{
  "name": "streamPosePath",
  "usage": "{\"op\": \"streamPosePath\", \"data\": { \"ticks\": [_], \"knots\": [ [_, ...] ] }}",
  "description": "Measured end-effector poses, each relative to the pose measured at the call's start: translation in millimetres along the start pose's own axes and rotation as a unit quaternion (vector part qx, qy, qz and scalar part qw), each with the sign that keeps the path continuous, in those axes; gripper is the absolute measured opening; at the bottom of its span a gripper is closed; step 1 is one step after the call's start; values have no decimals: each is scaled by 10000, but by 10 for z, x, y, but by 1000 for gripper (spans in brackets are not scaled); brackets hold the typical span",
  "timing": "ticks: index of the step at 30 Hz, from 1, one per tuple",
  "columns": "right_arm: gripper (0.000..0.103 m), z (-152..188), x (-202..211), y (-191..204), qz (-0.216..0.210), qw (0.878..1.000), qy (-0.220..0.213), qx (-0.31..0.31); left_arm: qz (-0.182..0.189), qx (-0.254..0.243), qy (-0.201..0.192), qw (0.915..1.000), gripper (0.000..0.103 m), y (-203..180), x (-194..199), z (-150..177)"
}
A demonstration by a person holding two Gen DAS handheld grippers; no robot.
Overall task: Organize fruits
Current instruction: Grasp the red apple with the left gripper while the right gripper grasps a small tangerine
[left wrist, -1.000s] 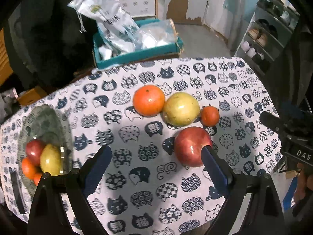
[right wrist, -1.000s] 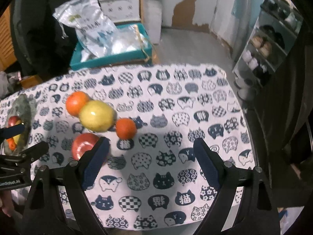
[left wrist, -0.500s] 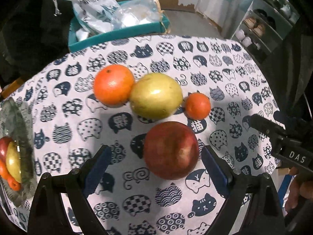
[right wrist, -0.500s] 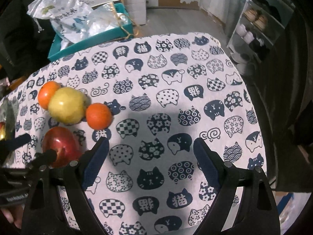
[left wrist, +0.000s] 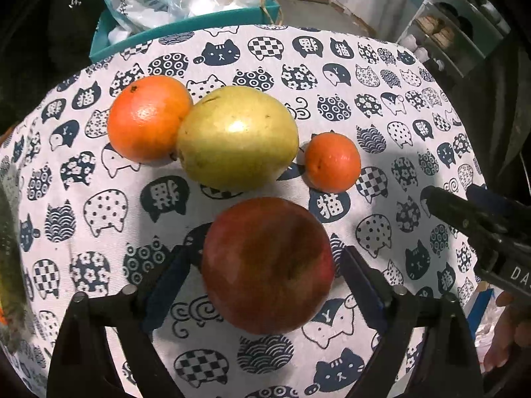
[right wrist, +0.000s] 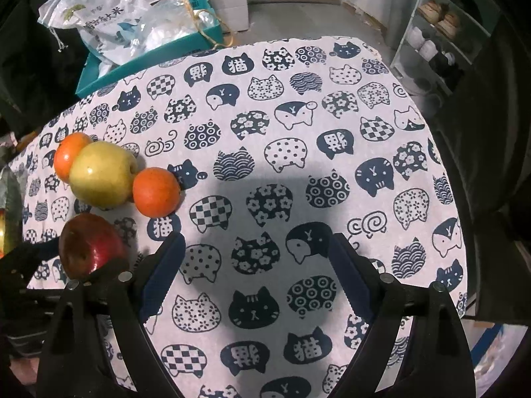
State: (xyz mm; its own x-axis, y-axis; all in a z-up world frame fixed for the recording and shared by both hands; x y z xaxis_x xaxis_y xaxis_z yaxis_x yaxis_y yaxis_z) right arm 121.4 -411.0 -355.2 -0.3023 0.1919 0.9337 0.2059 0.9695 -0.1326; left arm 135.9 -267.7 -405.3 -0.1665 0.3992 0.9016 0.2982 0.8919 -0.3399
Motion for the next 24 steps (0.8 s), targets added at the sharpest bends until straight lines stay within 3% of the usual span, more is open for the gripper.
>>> {"op": "streamPosePath", "data": {
  "ticks": [1, 12, 18, 24],
  "knots": [
    [87, -5, -6, 11, -29, 10000, 8, -1, 36, 0, 18, 10000, 75, -9, -15, -10],
    [87, -150, -126, 491, -693, 9971, -12, 310, -99, -83, -40, 9999, 75, 154, 103, 19],
    [86, -223, -284, 824, -757, 9943, 2, 748, -235, -24, -200, 9995, 75, 395, 271, 16],
    [73, -229, -435, 1000, -724, 9925, 77, 980, -253, 151, -328, 9990, 75, 621, 424, 2]
  ]
}}
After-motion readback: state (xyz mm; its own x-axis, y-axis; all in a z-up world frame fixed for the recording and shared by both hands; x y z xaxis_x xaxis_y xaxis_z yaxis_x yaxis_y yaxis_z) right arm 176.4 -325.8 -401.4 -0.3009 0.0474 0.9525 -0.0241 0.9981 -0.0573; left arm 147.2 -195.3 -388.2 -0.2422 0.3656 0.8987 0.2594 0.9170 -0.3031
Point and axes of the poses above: each gripper's, at about its wrist camera, not at the fingertips, and x roughly against the way its jaws point, y to its left, z to its underside, the point moved 10 cm from there along -x, roughly the way its jaws point, and after that the axes turned 11 degrees about z, right-handed, at the moved point
